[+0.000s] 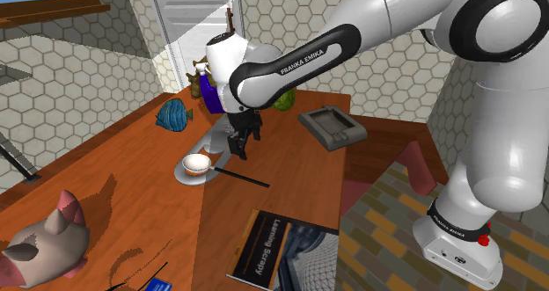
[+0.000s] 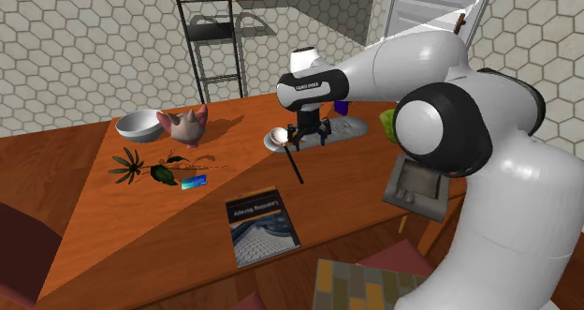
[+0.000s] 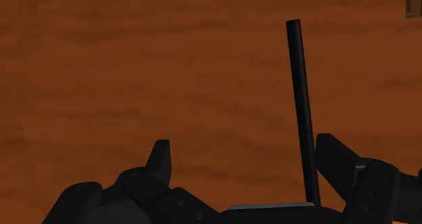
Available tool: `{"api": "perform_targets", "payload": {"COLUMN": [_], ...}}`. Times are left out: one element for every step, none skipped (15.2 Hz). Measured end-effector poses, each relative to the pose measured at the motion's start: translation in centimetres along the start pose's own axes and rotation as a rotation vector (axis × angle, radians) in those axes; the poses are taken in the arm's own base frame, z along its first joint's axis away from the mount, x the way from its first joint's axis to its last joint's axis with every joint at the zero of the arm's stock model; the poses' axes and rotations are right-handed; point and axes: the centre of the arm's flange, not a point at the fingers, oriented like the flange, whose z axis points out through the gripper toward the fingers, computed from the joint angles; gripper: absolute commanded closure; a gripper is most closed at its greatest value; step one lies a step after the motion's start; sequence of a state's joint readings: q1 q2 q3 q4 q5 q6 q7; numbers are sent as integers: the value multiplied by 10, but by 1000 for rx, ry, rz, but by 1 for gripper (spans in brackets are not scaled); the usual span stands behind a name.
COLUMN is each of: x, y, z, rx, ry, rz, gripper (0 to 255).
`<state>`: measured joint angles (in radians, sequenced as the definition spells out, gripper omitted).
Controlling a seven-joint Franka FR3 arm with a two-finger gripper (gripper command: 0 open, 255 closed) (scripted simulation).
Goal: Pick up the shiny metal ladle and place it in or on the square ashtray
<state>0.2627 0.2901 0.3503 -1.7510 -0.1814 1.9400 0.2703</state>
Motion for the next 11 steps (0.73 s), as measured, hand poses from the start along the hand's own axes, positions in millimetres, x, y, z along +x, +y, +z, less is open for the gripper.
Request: {"api": "perform_targets", "payload": {"x": [8,17,27,35,45,50,55,58,60,60,61], "y": [-10,-19,-30,-39,-47,-60,-68,-71,-73,-74,-74], "z": [3,6,7,9,13,18,20,24,29,34,39], "rx": [-1,-2,-3,-4,-6,-7,-8,-8,-8,-8,-8], "ry": [1,3,5,6,8,9,10,11,11,11,12], "rz": [-14,-29,-42,-57,-71,-85,-95,-100,-102,-104,-104], "gripper": [0,0,0,0,0,0,0,0,0,0,0]}}
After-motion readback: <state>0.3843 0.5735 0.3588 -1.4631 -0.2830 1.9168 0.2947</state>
